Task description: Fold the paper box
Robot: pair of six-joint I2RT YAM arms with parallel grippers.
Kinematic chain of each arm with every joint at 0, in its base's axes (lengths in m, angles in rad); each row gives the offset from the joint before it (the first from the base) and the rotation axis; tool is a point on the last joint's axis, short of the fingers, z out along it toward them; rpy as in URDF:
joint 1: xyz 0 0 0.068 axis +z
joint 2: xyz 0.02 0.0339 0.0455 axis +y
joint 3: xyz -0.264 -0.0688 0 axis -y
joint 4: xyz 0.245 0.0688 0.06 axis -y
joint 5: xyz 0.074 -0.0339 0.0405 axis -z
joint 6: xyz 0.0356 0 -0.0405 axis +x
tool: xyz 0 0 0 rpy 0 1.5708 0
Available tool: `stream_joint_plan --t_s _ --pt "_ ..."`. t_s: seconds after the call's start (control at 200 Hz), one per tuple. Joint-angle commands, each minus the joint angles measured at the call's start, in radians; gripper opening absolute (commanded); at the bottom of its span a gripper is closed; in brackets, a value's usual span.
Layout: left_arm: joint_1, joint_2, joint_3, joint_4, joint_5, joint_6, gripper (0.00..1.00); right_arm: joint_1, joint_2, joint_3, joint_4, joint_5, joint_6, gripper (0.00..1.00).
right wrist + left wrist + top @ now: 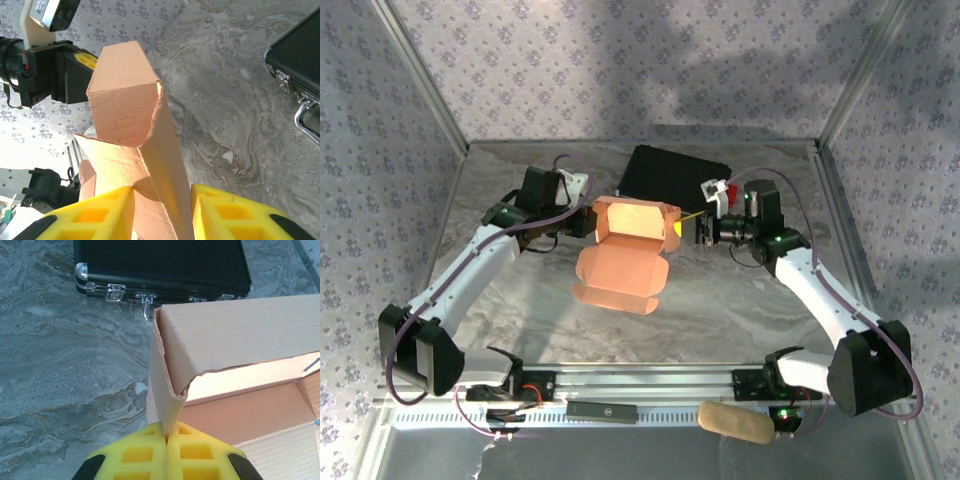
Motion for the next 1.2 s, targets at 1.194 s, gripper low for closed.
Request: stream_joint_plan --t_s 1.194 --pt "-0.053 -0.041 -0.005 0.032 -0.028 -0.041 0.0 0.386 0.158 0.251 -0.22 0.823 -0.052 0.29"
